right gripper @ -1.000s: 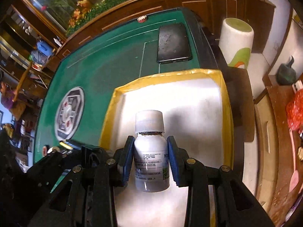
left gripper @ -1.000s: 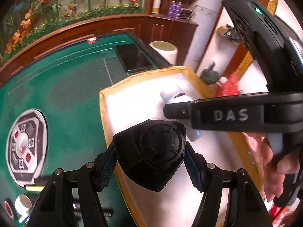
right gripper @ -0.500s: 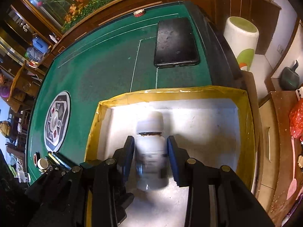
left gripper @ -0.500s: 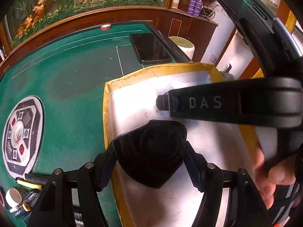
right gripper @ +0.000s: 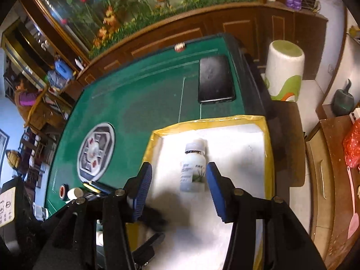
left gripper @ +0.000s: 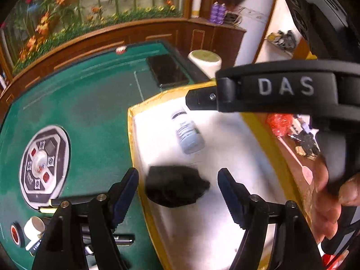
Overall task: Organize rigid objects
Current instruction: 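Carry both objects over the white tray and open both tools to release, then move both tools back to the objects on the green table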
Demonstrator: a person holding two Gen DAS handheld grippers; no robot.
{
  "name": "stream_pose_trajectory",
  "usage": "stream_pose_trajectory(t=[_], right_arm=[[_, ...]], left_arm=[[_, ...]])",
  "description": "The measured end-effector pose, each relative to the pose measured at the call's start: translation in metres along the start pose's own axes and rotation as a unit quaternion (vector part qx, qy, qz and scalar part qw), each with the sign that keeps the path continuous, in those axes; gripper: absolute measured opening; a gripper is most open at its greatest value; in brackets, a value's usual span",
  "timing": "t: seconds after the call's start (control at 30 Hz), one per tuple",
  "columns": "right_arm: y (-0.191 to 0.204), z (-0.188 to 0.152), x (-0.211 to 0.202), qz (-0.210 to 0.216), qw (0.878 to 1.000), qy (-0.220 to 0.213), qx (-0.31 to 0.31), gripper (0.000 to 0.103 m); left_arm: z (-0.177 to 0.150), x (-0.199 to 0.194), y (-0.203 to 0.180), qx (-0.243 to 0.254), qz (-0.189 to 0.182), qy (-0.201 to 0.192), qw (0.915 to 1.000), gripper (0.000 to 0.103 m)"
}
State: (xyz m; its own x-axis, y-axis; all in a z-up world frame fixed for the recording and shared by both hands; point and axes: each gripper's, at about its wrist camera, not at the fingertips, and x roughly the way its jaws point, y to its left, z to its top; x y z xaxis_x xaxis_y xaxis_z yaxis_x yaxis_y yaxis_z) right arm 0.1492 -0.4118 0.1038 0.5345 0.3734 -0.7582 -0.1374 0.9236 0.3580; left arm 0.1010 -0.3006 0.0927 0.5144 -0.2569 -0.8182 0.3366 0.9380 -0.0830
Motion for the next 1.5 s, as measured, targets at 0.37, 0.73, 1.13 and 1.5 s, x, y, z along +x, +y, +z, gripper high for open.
stream_pose_trajectory(t=[0.37, 0.73, 1.13, 1.5], right_arm=[[0.033, -0.038, -0.062, -0.042, 0.997, -0.061, 0.034, 0.054], [0.125, -0.095, -0.029, 0.035, 0.999, 0.012, -0.038, 0.06], [0.17, -0.127, 0.01, 0.041, 0.995, 0.065, -0.067, 0.064], [0.173, -0.138, 0.013, 0.02, 0.995, 0.072, -0.06, 0.067]], left_arm=[[-0.018, -0.043, 0.035, 0.018, -0.059, -0.03, 0.9977, 0.09], [-0.104, -0.124, 0.207, -0.106, 0.036, -0.052, 0.9923, 0.093], [-0.168, -0.103, 0.328, -0.193, 0.128, 0.017, 0.9726, 0.094], [-0.171, -0.057, 0.349, -0.191, 0.153, 0.063, 0.9677, 0.094]])
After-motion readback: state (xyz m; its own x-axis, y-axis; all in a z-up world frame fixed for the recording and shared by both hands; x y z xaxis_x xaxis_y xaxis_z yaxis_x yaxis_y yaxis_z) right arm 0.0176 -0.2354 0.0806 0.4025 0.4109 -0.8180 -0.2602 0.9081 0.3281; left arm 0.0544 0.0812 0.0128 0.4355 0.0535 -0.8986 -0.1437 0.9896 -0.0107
